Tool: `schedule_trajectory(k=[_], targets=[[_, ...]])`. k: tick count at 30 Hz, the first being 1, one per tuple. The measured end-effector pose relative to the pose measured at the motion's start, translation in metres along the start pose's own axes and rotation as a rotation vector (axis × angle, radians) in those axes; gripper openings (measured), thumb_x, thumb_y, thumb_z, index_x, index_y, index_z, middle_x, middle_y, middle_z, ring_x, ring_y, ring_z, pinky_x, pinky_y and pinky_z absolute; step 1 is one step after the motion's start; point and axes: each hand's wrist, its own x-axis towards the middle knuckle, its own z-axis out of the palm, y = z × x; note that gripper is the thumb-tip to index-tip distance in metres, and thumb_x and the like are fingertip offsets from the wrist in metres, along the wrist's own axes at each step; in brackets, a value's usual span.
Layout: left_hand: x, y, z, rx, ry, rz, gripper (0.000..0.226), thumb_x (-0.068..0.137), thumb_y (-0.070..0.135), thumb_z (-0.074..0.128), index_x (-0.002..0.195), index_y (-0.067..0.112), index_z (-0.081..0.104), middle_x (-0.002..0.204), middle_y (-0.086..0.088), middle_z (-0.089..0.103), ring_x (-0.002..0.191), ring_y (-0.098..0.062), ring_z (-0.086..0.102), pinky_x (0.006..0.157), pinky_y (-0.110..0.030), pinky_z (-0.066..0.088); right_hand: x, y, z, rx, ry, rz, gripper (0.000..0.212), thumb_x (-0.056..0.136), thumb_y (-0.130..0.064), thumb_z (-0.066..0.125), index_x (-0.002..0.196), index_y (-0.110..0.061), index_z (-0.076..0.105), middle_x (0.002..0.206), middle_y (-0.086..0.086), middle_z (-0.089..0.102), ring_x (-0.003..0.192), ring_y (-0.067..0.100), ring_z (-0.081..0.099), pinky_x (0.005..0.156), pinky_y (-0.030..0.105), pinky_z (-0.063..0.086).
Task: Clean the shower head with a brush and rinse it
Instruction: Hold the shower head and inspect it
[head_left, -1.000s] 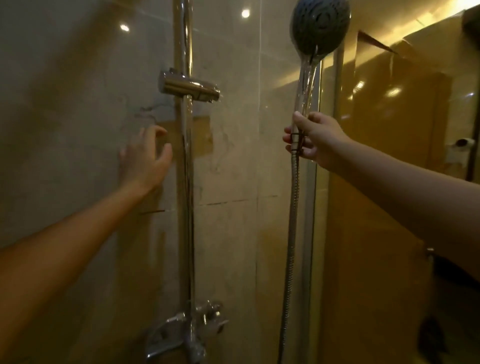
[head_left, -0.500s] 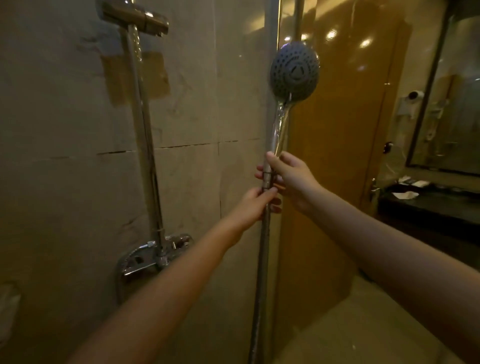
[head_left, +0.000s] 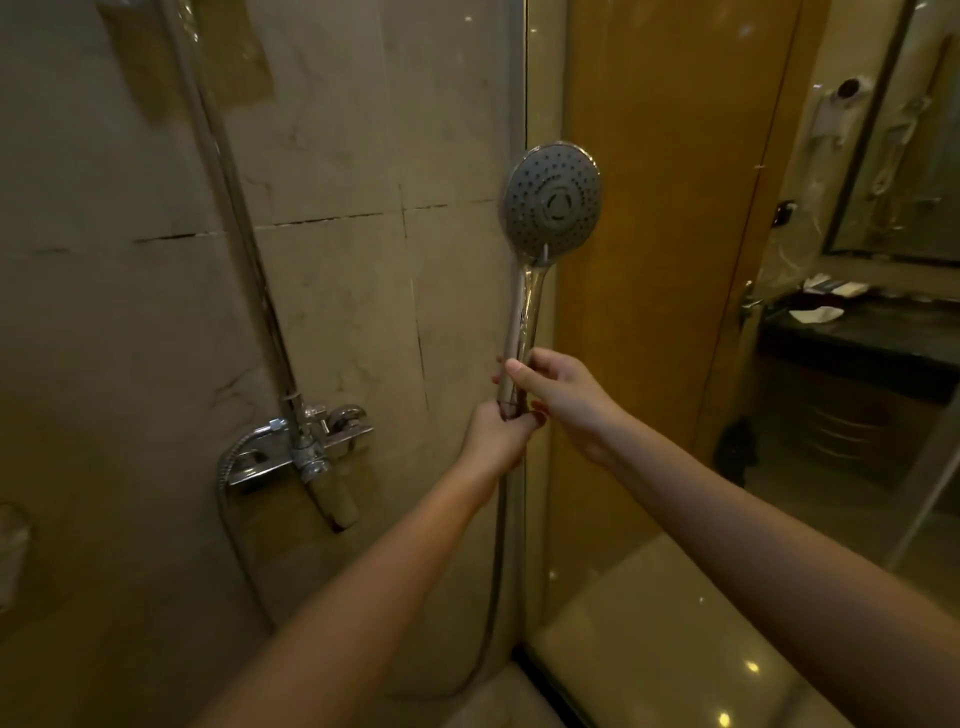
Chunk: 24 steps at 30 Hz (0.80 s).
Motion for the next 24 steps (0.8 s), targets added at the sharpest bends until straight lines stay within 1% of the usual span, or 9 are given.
schedule_trajectory(k=[2, 4, 7, 9, 12, 15, 18, 23, 24], targets=[[0.004, -0.001, 0.002, -0.028, 0.036, 0.001, 0.016, 0.091, 0.021, 0.053, 0.076, 0.018, 0.057, 0.061, 0.002, 0.047, 0.053, -0.012, 0.042, 0.050, -0.024, 0.034, 0.002, 0.002, -0.002, 0.053, -0.017, 0.000, 0.022, 0.095, -0.028, 0.056, 0.105, -0.010, 0.063, 0.109, 0.000, 0.069, 0.096, 0.007, 0.066, 0.078, 0.024, 0.051], [0.006, -0.002, 0.004, -0.057, 0.073, 0.002, 0.017, 0.092, 0.023, 0.052, 0.076, 0.017, 0.056, 0.059, 0.003, 0.045, 0.052, -0.012, 0.041, 0.048, -0.024, 0.032, 0.004, 0.004, -0.004, 0.091, -0.033, -0.006, 0.020, 0.095, -0.025, 0.056, 0.106, -0.010, 0.063, 0.109, -0.001, 0.069, 0.097, 0.008, 0.067, 0.086, 0.029, 0.053], [0.010, -0.003, 0.007, -0.083, 0.074, -0.020, 0.017, 0.091, 0.027, 0.052, 0.079, 0.014, 0.056, 0.058, 0.002, 0.044, 0.049, -0.012, 0.040, 0.047, -0.024, 0.030, 0.006, 0.007, -0.008, 0.101, -0.072, -0.032, 0.022, 0.095, -0.023, 0.056, 0.110, -0.009, 0.062, 0.110, -0.001, 0.069, 0.098, 0.010, 0.068, 0.092, 0.033, 0.053], [0.012, -0.004, 0.007, -0.097, 0.041, -0.049, 0.019, 0.090, 0.028, 0.052, 0.076, 0.016, 0.054, 0.056, 0.003, 0.042, 0.047, -0.011, 0.038, 0.045, -0.024, 0.029, 0.008, 0.009, -0.011, 0.095, -0.095, -0.044, 0.022, 0.094, -0.023, 0.056, 0.110, -0.008, 0.062, 0.111, -0.003, 0.069, 0.102, 0.009, 0.067, 0.095, 0.034, 0.052], [0.013, -0.004, 0.003, -0.129, -0.080, -0.086, 0.024, 0.091, 0.024, 0.049, 0.067, 0.020, 0.049, 0.051, 0.006, 0.039, 0.040, -0.007, 0.035, 0.041, -0.020, 0.028, 0.011, 0.014, -0.014, 0.095, -0.113, -0.051, 0.019, 0.094, -0.023, 0.057, 0.107, -0.011, 0.062, 0.108, -0.004, 0.070, 0.105, 0.008, 0.066, 0.098, 0.037, 0.050], [0.014, -0.004, -0.001, -0.154, -0.168, -0.100, 0.028, 0.091, 0.018, 0.045, 0.063, 0.022, 0.047, 0.045, 0.009, 0.038, 0.036, -0.006, 0.033, 0.038, -0.019, 0.025, 0.013, 0.018, -0.017, 0.124, -0.161, -0.072, 0.029, 0.090, -0.026, 0.060, 0.110, -0.006, 0.061, 0.106, -0.003, 0.070, 0.108, 0.012, 0.065, 0.099, 0.039, 0.049], [0.017, -0.006, -0.004, -0.171, -0.228, -0.097, 0.029, 0.091, 0.017, 0.044, 0.063, 0.023, 0.048, 0.043, 0.009, 0.037, 0.036, -0.006, 0.032, 0.039, -0.019, 0.024, 0.015, 0.019, -0.020, 0.154, -0.209, -0.075, 0.045, 0.085, -0.033, 0.062, 0.117, -0.002, 0.059, 0.105, -0.003, 0.070, 0.108, 0.015, 0.065, 0.097, 0.037, 0.049], [0.019, -0.012, -0.008, -0.321, -0.415, -0.140, 0.042, 0.092, 0.016, 0.042, 0.054, 0.024, 0.056, 0.038, 0.010, 0.028, 0.032, -0.005, 0.027, 0.037, -0.019, 0.019, 0.017, 0.016, -0.021, 0.165, -0.309, -0.058, 0.041, 0.086, -0.033, 0.064, 0.121, -0.012, 0.059, 0.101, -0.001, 0.069, 0.097, 0.014, 0.063, 0.083, 0.028, 0.050], [0.019, -0.014, -0.009, -0.356, -0.452, -0.148, 0.041, 0.092, 0.016, 0.042, 0.054, 0.024, 0.056, 0.037, 0.010, 0.027, 0.030, -0.004, 0.025, 0.036, -0.018, 0.018, 0.017, 0.016, -0.022, 0.170, -0.331, -0.053, 0.039, 0.087, -0.032, 0.063, 0.121, -0.013, 0.059, 0.101, -0.001, 0.068, 0.096, 0.013, 0.063, 0.080, 0.025, 0.050]])
